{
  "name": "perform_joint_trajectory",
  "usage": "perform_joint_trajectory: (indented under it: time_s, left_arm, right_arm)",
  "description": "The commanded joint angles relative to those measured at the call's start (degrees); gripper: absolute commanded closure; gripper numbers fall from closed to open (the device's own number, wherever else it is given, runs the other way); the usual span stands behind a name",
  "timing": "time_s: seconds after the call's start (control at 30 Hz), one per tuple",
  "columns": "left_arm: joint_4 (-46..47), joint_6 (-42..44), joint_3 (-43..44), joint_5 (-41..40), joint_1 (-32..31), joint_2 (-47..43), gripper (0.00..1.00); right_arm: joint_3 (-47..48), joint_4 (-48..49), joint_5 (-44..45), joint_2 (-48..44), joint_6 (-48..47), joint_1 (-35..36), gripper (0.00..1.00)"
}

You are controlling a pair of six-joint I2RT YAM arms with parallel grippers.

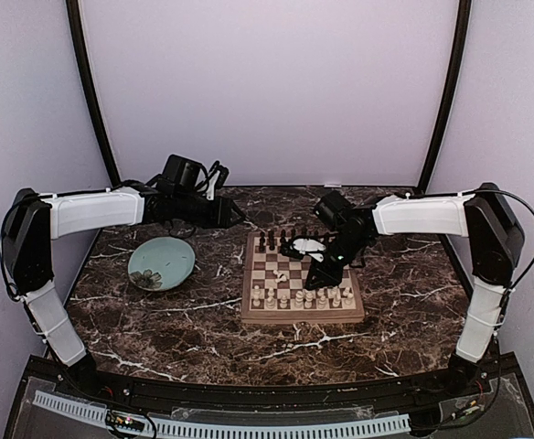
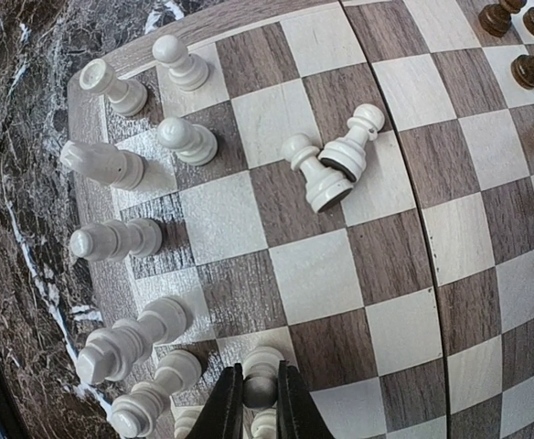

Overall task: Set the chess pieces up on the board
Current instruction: Place the pawn at e2.

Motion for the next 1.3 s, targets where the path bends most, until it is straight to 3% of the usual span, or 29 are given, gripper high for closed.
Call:
perform_joint_trajectory:
  time_s: [0.0,0.3,0.73,1.27]
  left_arm:
    - [-0.1,0.7,1.5,0.5,0.3,-0.3,0.53]
    - [-0.2,0.8,1.6,0.5,0.3,-0.1,0.53]
    - [-0.4,0.8,1.7,0.6,0.3,0.0,0.53]
    - [-0.7,1.0,2.2,1.3,0.3,0.5,0.53]
  right_arm:
    - [-1.0,-1.0,-0.6,-0.8,-0.6,0.1,0.87]
    - [-1.3,-1.0,-0.8,-0.4,-0.7,0.1,0.87]
    - [-0.8,-0.3,-1.1,-0.5,0.4,0.1,0.76]
    - [7.0,-3.3,-3.1,-2.1,1.4,-1.6,0.71]
